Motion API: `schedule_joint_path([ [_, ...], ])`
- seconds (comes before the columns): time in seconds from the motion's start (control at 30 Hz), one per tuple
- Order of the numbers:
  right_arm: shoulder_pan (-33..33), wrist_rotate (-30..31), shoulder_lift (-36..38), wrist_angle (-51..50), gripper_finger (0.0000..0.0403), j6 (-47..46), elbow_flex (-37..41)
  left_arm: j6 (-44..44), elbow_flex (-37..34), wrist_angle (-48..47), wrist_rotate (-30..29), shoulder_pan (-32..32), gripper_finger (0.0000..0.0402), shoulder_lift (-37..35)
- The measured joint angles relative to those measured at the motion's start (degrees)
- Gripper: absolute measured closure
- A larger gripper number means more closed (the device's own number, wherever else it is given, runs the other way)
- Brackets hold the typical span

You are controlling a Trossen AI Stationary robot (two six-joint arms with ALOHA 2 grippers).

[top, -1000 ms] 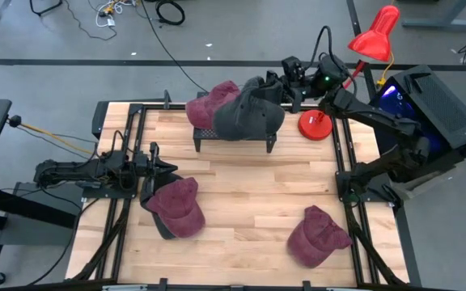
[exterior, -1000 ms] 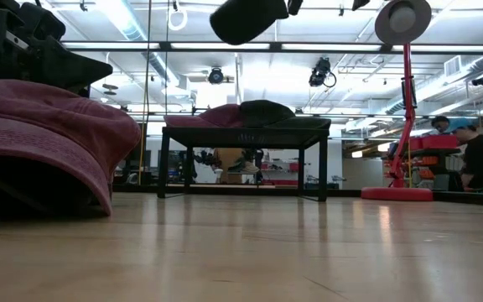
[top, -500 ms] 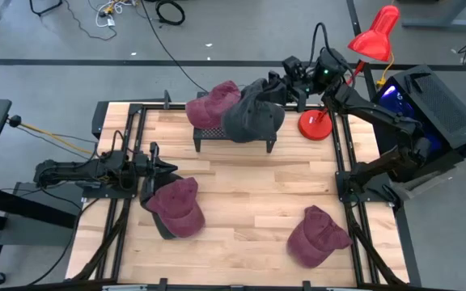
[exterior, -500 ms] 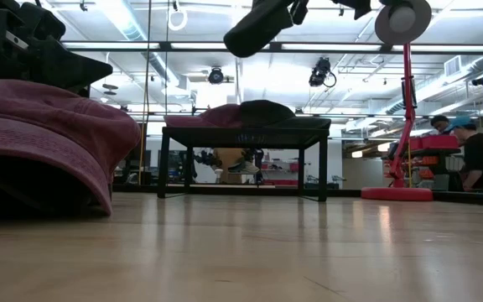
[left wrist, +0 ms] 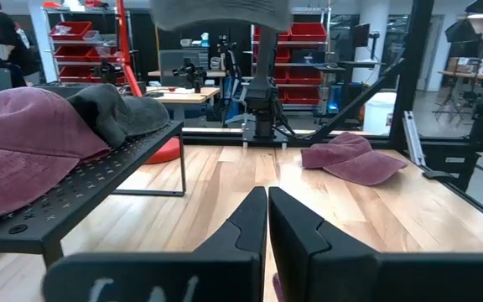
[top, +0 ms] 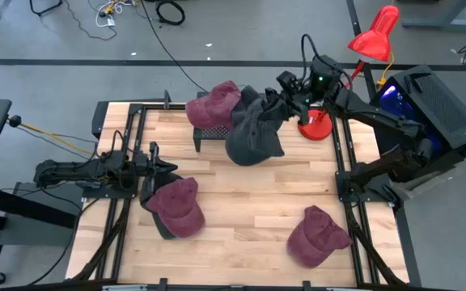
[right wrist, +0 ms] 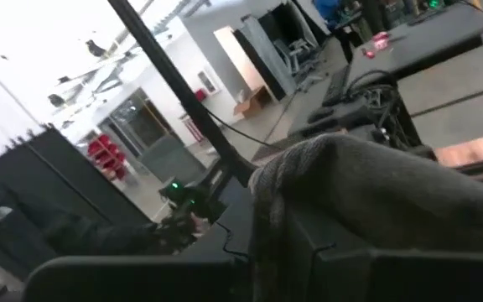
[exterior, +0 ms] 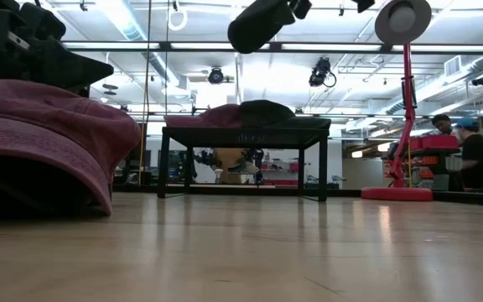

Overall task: Pick & Place hat
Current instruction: Move the right black cap

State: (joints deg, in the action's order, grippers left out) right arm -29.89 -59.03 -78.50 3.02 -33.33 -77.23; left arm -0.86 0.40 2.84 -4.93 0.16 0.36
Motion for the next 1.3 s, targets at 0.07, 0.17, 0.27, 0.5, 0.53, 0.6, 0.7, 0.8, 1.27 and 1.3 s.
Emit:
schedule_joint_path([
  [0.07, 0.80, 2.27, 0.81, -4.14, 0.0373, 3.05, 0.00, -0.01, 0.01, 0.01, -0.16, 0.01, 0.0381, 0.00],
  [0.17, 2.25, 5.58, 1.62, -9.13, 0.0374, 7.32, 0.00, 0.00, 0.02, 0.01, -0.24, 0.00, 0.0381, 0.00],
  [0.27, 4.18, 9.74, 2.56, -11.53, 0.0374, 9.37, 0.00, 0.00, 0.01, 0.01, -0.27, 0.01, 0.0381, 0.00],
  [0.5, 9.00, 20.57, 4.60, -17.44, 0.0374, 12.68, 0.00, -0.02, 0.00, 0.01, -0.32, 0.00, 0.0381, 0.00],
  [0.53, 9.76, 22.42, 4.98, -18.54, 0.0374, 12.94, 0.00, -0.02, 0.00, 0.01, -0.32, 0.00, 0.0381, 0.00],
  [0.6, 11.35, 26.53, 5.58, -20.86, 0.0374, 13.35, 0.00, -0.03, 0.01, 0.01, -0.32, 0.01, 0.0381, 0.00],
  [0.7, 14.36, 33.38, 6.71, -22.64, 0.0374, 14.24, 0.00, -0.07, 0.02, 0.01, -0.32, 0.01, 0.0381, 0.00],
  [0.8, 17.56, 39.67, 8.02, -24.00, 0.0374, 14.10, 0.00, -1.26, 0.00, 0.01, -0.32, -0.02, 0.0381, 0.00],
  [1.27, 34.30, 61.44, 10.10, -32.81, 0.0374, 12.12, 0.00, -24.15, 0.00, 1.88, 0.20, -0.01, 0.0381, 0.00],
  [1.3, 35.51, 62.68, 10.09, -33.53, 0.0374, 11.67, 0.00, -26.92, 0.01, 2.40, 0.56, -0.02, 0.0381, 0.00],
])
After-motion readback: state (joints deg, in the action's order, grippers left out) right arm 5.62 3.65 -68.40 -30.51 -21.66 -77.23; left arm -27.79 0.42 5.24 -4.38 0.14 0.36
